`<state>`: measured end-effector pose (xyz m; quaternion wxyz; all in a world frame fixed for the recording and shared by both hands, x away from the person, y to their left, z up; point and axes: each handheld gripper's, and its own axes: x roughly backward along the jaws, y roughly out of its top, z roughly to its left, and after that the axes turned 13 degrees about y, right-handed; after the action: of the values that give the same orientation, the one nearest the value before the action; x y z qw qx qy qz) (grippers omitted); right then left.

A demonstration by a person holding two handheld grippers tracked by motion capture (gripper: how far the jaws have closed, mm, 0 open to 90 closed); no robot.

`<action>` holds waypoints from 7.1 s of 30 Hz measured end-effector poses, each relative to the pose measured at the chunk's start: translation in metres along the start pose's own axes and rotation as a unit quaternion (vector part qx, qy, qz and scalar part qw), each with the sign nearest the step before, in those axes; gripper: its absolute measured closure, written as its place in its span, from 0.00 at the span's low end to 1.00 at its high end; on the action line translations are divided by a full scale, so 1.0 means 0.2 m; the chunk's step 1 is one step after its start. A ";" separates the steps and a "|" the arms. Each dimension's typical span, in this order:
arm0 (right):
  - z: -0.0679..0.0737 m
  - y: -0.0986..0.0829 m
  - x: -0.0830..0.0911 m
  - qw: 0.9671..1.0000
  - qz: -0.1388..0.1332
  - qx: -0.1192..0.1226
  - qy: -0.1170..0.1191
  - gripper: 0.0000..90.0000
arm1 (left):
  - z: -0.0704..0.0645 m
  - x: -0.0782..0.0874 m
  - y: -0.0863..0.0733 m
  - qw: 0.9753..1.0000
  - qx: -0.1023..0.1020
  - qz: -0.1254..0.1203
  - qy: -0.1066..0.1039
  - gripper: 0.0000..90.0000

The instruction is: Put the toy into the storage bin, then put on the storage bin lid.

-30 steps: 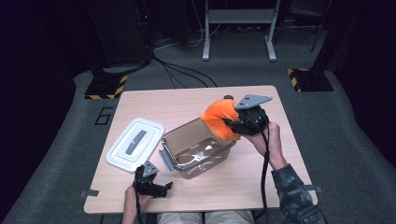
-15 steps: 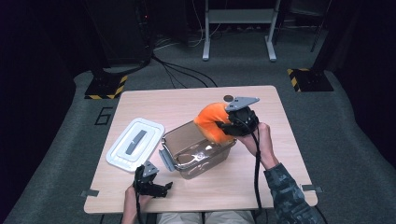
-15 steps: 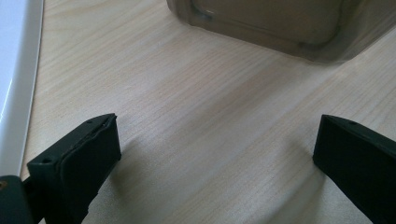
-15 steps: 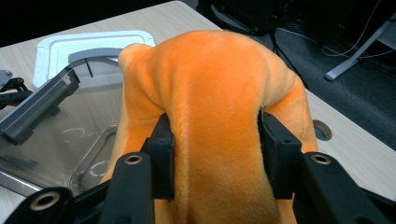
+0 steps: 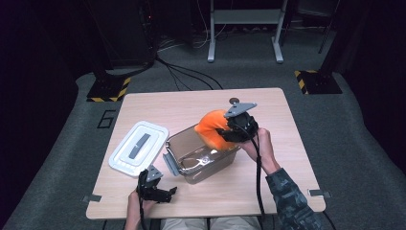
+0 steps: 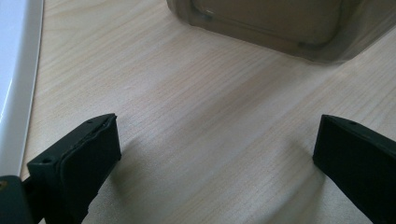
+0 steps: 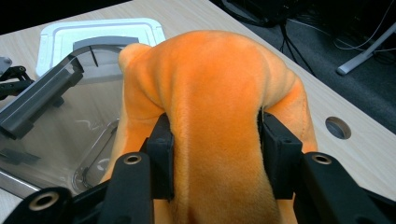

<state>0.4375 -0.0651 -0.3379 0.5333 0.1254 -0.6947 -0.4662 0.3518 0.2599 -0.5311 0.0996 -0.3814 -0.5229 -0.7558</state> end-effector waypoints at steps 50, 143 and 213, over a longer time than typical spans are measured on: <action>-0.09 -0.15 -0.27 0.994 0.058 -0.064 0.072 0.43 | 0.00 0.00 0.00 1.000 0.003 -0.002 -0.001 0.01; -0.24 -1.25 0.14 0.968 0.014 -0.200 -0.152 0.00 | 0.00 0.02 -0.02 1.000 0.006 0.000 0.002 0.02; -0.28 -1.31 0.11 0.966 0.019 -0.217 -0.143 0.01 | 0.82 -0.31 0.23 0.990 0.104 0.011 0.099 0.20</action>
<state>0.3933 -0.2480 -0.5290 0.4520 -0.0743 -0.6482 -0.6082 0.4970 0.3676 -0.5135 0.1981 -0.2983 -0.5819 -0.7302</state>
